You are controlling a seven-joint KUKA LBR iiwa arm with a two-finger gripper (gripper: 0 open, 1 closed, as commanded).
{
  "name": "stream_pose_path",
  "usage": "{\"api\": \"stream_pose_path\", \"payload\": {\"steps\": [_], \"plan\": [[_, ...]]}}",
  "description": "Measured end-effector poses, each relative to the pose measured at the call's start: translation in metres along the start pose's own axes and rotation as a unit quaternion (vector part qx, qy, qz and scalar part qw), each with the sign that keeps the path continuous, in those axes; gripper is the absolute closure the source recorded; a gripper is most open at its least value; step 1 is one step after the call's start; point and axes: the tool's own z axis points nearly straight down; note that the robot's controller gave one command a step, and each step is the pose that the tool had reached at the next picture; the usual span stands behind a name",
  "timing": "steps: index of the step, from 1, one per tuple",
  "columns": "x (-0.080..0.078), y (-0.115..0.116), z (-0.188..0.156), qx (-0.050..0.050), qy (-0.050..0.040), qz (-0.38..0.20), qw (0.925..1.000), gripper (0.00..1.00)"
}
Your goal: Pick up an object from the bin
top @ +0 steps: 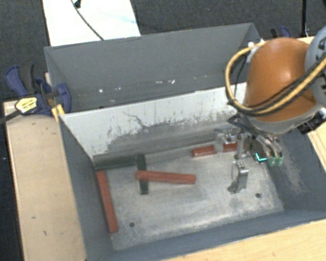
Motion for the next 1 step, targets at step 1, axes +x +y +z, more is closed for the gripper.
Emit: {"api": "stream_pose_path", "payload": {"steps": [1], "plan": [[-0.0287, 0.0230, 0.1179, 0.000, -0.0008, -0.045, 0.9990, 0.00]]}}
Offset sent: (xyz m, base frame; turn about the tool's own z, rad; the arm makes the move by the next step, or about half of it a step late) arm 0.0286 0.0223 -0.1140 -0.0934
